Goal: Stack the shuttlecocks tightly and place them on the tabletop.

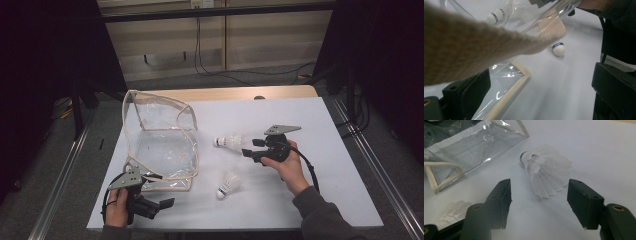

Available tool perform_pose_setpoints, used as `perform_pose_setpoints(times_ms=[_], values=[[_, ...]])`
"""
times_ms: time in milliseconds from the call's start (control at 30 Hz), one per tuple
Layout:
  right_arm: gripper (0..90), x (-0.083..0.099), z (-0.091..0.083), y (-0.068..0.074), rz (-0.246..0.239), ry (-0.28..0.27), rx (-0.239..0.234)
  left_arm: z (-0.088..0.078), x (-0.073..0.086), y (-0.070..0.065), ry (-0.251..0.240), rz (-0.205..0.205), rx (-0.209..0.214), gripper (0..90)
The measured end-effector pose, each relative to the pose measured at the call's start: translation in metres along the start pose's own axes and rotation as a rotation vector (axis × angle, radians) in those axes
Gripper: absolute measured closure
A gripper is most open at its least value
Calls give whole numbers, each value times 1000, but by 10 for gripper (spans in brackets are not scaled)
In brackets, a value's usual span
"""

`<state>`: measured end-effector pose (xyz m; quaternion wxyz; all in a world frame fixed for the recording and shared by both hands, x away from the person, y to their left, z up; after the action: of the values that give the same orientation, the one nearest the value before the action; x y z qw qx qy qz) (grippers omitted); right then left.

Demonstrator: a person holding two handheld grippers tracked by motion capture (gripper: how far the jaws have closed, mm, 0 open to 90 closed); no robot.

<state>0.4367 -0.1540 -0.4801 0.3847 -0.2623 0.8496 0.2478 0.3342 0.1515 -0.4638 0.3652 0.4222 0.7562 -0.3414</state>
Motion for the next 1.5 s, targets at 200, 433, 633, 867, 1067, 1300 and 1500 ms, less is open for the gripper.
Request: perform_pose_setpoints(times_ms=[200, 433, 633, 867, 1067, 1300, 1500], values=[[255, 7, -8, 1, -19, 1, 24, 0, 0, 0, 0, 0, -1, 21], [204, 7, -16, 9, -13, -27, -2, 0, 0, 0, 1, 0, -1, 21], [180, 10, -20, 12, -12, -33, -9, 0, 0, 0, 5, 3, -3, 21], [148, 16, -22, 17, -17, -28, -19, 0, 0, 0, 6, 4, -4, 21], [129, 18, -25, 26, -29, -30, -55, 0, 0, 0, 2, 2, -4, 21], [100, 18, -27, 30, -47, -32, -59, 0, 0, 0, 0, 3, 0, 21], [98, 19, -27, 34, -58, -25, -73, 0, 0, 0, -3, 2, -1, 21]])
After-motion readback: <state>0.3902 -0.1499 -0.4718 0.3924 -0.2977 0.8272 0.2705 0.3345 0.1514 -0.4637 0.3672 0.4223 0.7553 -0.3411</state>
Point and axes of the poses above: each handheld gripper's, and its own axes: z roughly forward along the jaws, x roughly out of its underside, y roughly to its left, the point moved 9 cm from there along z, roughly forward along the jaws, and after that the axes turned 4 degrees about y, right-handed, at the moved point
